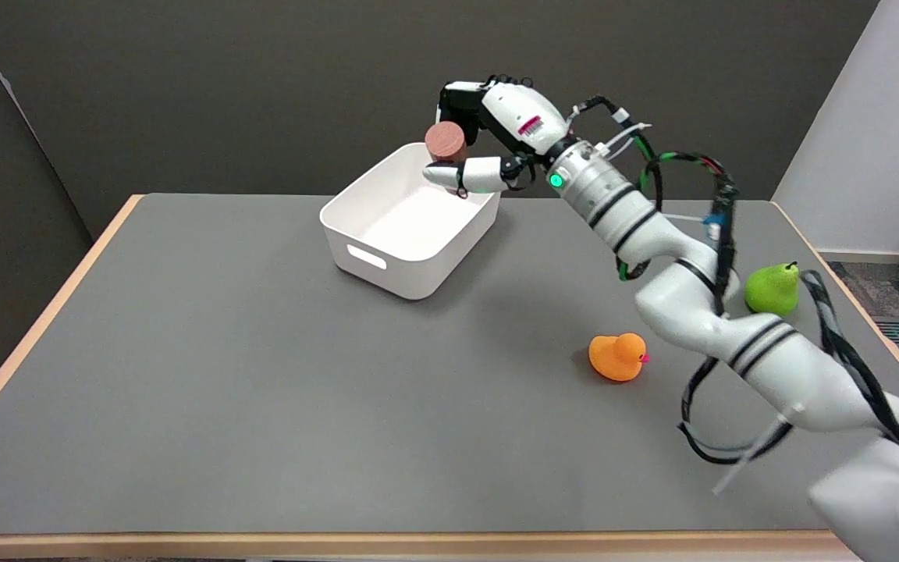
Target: Place the wooden cylinder in the box.
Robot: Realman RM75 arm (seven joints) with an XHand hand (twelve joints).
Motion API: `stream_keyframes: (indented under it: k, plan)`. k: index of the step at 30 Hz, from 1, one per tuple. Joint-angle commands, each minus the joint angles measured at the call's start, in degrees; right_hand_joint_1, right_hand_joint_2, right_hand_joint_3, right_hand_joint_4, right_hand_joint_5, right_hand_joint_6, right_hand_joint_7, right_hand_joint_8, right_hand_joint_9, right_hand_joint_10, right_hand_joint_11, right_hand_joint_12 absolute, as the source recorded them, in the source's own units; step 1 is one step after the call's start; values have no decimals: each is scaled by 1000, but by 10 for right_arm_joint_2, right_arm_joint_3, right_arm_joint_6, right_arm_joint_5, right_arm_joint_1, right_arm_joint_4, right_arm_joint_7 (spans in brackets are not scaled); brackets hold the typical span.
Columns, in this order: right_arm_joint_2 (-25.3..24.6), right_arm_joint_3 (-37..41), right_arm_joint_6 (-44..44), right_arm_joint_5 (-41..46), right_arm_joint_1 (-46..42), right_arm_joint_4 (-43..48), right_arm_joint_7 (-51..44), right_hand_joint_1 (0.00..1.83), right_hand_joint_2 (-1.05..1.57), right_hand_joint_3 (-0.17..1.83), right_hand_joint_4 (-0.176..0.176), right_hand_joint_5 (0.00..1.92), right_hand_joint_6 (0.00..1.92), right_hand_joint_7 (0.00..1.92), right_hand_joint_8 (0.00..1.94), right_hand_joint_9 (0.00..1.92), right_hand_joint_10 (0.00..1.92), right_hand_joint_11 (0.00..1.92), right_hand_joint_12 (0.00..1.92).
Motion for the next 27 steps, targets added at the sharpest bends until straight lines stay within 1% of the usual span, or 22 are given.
stream_keyframes:
  k: [1, 15, 20, 23, 25, 27]
  plan:
    - [-107, -103, 19, 48, 187, -311, -12, 1160, 1136, 233, -46, 639, 1573, 859, 1243, 799, 1262, 431, 1921]
    - [-112, -116, 13, 48, 185, -310, -10, 1153, 1160, 203, -41, 619, 1583, 846, 1274, 792, 1263, 358, 1921]
    - [-115, -129, -14, 61, 169, -314, -10, 1152, 1164, 198, -41, 616, 1584, 843, 1278, 790, 1267, 331, 1921]
    - [-113, -129, -23, 88, 147, -314, -8, 1142, 1147, 227, -60, 618, 1569, 859, 1250, 780, 1268, 304, 1921]
    - [-110, -129, -26, 124, 119, -315, -8, 940, 1113, 412, -9, 656, 1565, 847, 1078, 760, 1246, 373, 1919]
    - [-108, -126, -24, 152, 96, -315, -8, 934, 1138, 356, -1, 654, 1540, 779, 1015, 684, 1237, 363, 1904]
